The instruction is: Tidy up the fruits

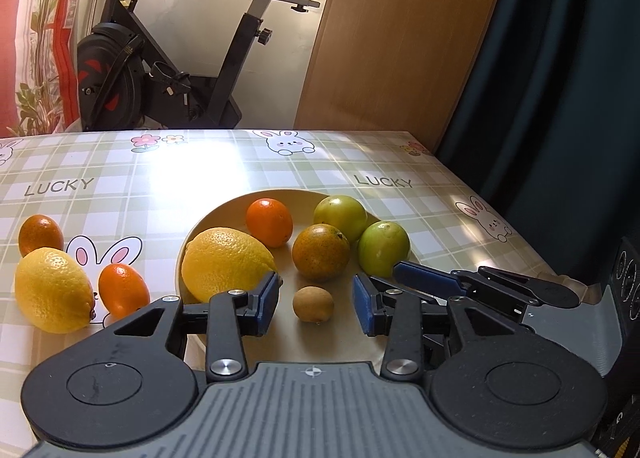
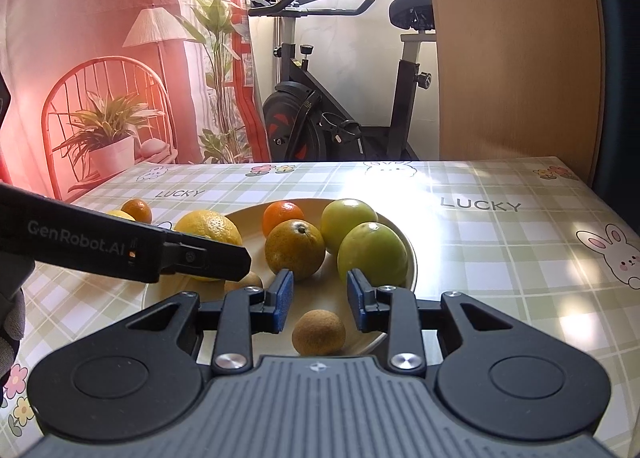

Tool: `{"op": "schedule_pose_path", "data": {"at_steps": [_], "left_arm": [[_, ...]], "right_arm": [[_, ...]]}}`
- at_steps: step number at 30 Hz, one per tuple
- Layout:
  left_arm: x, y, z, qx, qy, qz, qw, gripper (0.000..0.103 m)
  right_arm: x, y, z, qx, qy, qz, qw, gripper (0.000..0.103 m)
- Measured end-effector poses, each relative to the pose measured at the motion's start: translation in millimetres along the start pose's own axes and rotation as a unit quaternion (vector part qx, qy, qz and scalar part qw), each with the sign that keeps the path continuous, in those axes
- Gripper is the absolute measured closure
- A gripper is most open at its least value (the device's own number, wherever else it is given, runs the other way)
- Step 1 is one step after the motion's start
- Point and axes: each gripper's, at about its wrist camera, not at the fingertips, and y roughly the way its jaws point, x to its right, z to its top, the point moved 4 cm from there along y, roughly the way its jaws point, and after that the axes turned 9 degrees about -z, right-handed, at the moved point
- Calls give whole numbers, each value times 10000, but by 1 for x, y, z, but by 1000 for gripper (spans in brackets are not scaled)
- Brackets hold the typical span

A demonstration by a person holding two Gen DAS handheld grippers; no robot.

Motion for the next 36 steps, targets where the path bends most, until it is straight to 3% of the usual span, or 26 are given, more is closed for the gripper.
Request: {"op": "schedule_pose_path", "data": {"at_steps": [14, 25, 32, 36], "left_arm": [[-42, -49, -7, 230, -502, 423, 9976, 60], [-83, -106, 9, 562, -612, 763, 9936, 60], [-116, -129, 30, 652, -506, 1023, 9913, 58], [-131, -129, 37, 640, -438, 989, 9921, 48]], "right_arm": [[0, -10, 0, 213, 107, 27, 9997, 70], [-7, -7, 2, 71, 137, 124, 9998, 70], [-48, -10, 18, 180, -14, 559, 9983, 70], [-81, -3, 29, 164, -212, 844, 9961, 70]]}}
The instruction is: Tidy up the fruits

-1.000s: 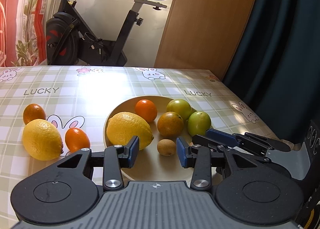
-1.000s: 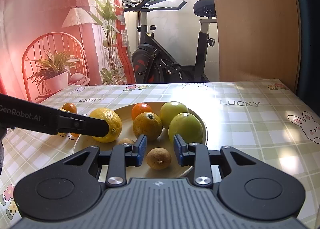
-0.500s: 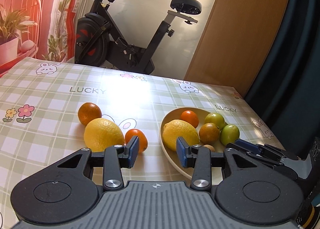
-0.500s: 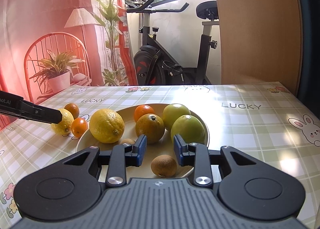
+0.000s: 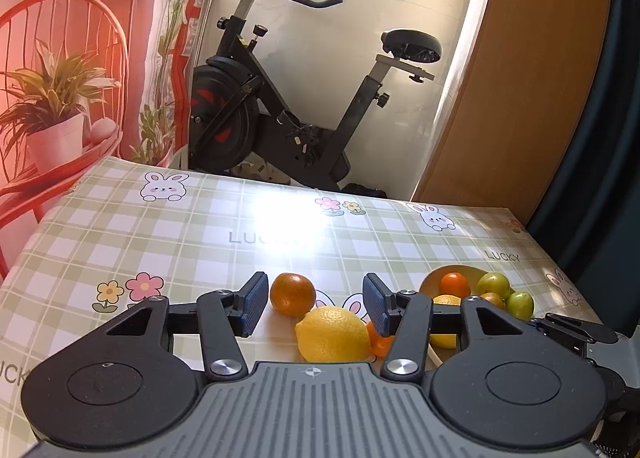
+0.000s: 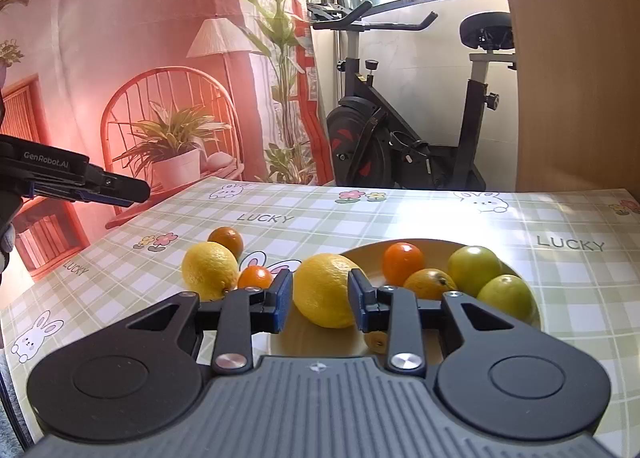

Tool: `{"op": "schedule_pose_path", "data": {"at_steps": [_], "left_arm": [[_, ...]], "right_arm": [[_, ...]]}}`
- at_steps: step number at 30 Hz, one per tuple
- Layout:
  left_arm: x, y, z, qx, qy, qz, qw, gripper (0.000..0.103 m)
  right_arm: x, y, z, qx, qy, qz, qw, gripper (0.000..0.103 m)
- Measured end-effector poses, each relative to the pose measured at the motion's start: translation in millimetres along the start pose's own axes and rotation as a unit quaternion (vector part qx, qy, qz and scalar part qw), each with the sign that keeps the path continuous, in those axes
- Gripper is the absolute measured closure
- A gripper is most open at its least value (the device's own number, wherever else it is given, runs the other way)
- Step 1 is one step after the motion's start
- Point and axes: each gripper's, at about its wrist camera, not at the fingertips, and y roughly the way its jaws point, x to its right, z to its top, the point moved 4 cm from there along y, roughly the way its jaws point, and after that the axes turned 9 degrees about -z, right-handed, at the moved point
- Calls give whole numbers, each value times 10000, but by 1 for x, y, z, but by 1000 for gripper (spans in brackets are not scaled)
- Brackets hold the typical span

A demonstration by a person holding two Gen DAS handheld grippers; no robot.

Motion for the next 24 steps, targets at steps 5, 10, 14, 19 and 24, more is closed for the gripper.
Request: {"op": "schedule_pose_path", "data": {"at_steps": [5, 10, 14, 19, 24], "left_arm": [[-11, 19, -8, -202, 107, -167, 9996, 48], [-19, 34, -18, -377, 127, -349, 9986, 48], [-26, 47, -20, -468, -88, -517, 9975, 48], [-30, 61, -23, -515, -338, -723, 9955, 48], [-31, 74, -29, -630, -396, -818, 9939, 48]], "right_arm": [[-37, 24, 3, -217, -192, 283, 9992, 70], [-72, 49, -3, -455, -499, 471, 9966, 70], [-89, 67, -3, -550, -754, 479, 9945, 64], [-99, 85, -5, -696, -920, 543, 9918, 60], [-97, 90, -8, -777, -872, 521, 9918, 59]]}}
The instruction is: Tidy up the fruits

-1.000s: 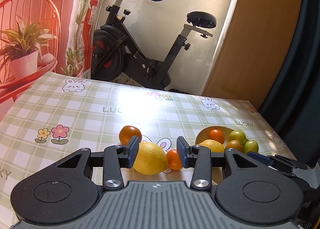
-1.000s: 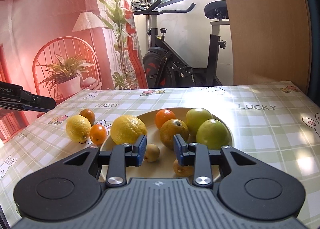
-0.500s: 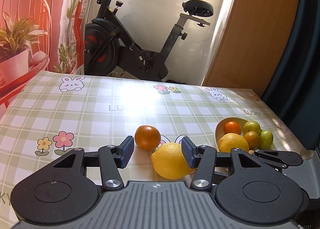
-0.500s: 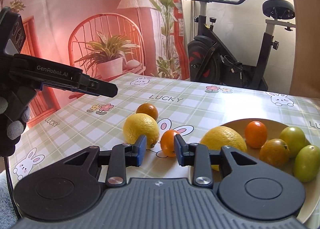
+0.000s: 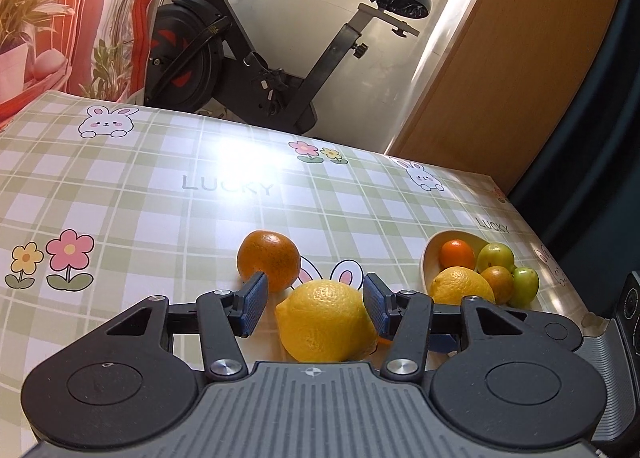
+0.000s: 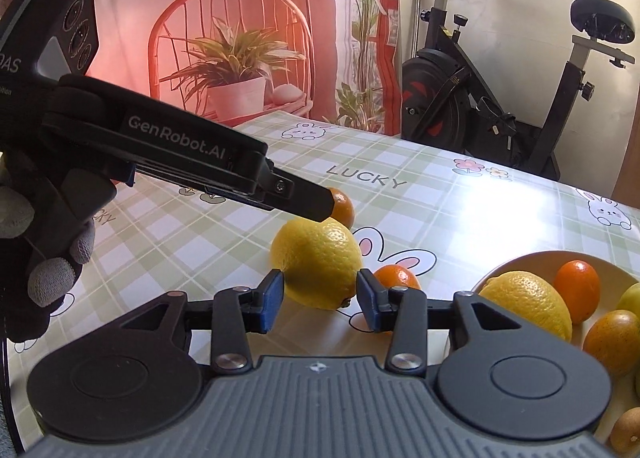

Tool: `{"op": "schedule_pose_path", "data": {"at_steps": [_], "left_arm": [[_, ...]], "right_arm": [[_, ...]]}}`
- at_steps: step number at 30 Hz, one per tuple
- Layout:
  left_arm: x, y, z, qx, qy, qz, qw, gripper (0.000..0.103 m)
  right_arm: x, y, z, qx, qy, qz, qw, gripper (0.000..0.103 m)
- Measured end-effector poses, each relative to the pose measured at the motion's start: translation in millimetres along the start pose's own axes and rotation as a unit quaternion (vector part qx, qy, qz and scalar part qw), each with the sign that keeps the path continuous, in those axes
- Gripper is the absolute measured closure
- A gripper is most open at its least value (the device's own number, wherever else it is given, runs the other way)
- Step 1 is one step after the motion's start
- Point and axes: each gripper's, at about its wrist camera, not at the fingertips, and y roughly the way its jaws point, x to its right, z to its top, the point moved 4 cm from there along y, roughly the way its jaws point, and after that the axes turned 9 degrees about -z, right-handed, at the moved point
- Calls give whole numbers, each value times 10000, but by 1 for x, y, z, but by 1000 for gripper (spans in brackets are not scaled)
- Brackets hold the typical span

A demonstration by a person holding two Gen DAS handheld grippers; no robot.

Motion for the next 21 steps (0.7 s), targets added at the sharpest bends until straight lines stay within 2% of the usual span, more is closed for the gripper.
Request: {"op": "schedule_pose_path", "data": {"at_steps": [9, 16, 21], "left_arm": [[-4, 4, -8, -139, -232, -280, 9992, 48], [-1, 2, -12, -155, -215, -254, 9993, 49], [-2, -3, -13, -213, -218, -245, 9992, 48]], "right_arm": [[-2, 5, 0, -77, 58, 19, 10000, 54], [-3, 13, -3, -171, 198, 7, 9997, 50], [-6, 16, -5, -290, 231, -49, 9993, 51]]}}
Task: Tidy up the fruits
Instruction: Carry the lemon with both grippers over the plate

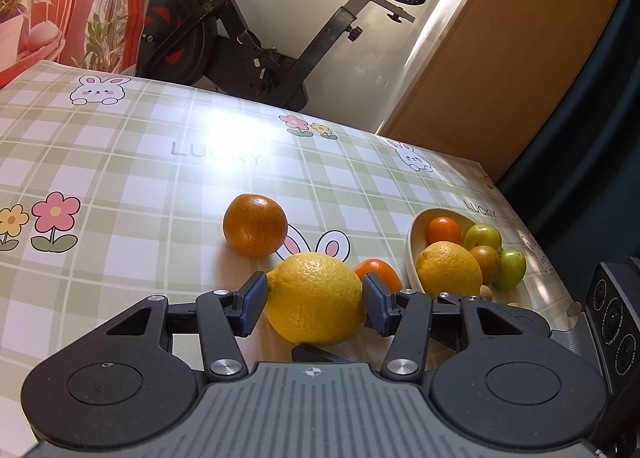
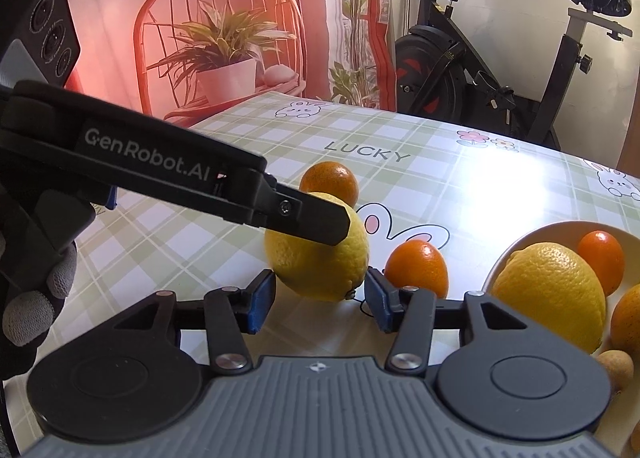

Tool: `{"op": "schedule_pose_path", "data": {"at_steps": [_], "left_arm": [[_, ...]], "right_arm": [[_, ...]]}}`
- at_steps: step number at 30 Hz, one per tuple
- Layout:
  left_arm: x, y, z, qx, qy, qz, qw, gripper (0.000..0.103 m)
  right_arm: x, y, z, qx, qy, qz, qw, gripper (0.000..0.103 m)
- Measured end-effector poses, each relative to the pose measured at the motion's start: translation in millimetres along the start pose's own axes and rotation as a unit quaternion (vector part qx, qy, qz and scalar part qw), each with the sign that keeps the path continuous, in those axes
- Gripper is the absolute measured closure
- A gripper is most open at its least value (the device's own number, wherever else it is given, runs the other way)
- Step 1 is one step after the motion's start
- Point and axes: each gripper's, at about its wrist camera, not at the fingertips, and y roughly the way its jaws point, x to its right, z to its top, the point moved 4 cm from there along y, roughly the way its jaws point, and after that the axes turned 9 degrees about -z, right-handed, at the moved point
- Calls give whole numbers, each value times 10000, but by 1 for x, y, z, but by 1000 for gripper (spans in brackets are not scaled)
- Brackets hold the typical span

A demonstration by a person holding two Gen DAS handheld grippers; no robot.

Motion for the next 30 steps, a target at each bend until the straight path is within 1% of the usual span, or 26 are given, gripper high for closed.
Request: {"op": "schedule_pose_path", "data": {"at_steps": [9, 14, 18, 24, 30], "left_arm": [[15, -14, -22, -121, 72, 79, 9999, 47], [36, -21, -36, -223, 328, 178, 9991, 46], [49, -25, -35, -198, 416, 191, 9988, 46], [81, -22, -31, -159, 567, 141, 9982, 46], [112, -5, -28, -199, 721, 20, 9972, 46]], "right_arm": [[-2, -23, -13, 11, 297, 203, 9994, 52], [-5, -40, -24, -23, 253, 267, 9993, 52], [-2, -54, -31, 21, 370, 302, 9989, 52], [11, -79, -32, 289, 521, 234, 9979, 52], [35, -103, -37, 502, 720, 0, 9961, 52]]}}
